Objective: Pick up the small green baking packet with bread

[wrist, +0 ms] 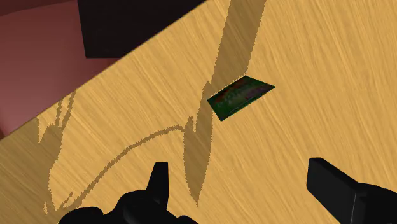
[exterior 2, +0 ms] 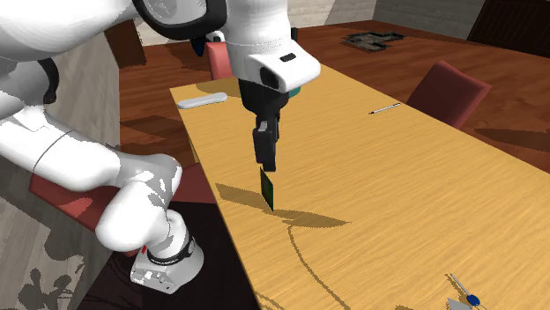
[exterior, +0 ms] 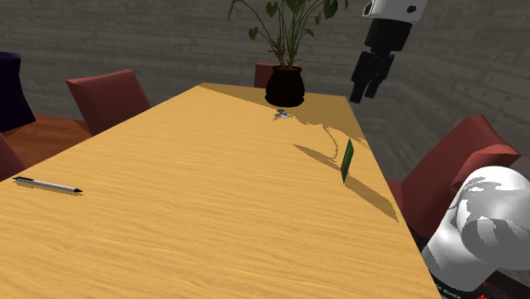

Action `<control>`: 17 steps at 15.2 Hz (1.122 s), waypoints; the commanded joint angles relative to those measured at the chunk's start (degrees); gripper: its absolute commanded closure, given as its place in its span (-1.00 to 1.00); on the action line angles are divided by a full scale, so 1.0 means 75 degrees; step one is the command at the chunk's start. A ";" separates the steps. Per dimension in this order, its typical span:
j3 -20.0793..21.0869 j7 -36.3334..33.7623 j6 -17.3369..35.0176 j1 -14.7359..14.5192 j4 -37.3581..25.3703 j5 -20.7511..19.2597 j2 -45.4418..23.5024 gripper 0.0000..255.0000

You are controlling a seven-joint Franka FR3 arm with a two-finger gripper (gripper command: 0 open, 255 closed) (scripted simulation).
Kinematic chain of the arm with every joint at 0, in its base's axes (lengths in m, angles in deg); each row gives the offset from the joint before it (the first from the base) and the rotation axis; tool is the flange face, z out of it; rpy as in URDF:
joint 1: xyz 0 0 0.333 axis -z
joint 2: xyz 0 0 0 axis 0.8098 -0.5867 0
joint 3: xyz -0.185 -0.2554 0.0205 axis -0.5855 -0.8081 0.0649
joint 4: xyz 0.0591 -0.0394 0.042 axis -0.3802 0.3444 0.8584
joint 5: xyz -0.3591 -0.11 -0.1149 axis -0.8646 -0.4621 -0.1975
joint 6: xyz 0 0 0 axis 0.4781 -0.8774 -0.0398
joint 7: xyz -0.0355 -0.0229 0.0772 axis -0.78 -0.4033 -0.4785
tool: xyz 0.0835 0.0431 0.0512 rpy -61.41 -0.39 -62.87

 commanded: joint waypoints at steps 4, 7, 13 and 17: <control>0.0964 -0.2855 0.0164 0.0932 0.0856 0.0606 0.0717 -1.00; 0.2066 -0.5719 0.0242 0.1827 0.1436 0.1409 0.1263 -1.00; 0.2555 -0.6574 0.0673 0.2056 0.2140 0.1819 0.1558 -1.00; 0.2620 -0.6560 0.0893 0.2020 0.2432 0.1886 0.1630 -1.00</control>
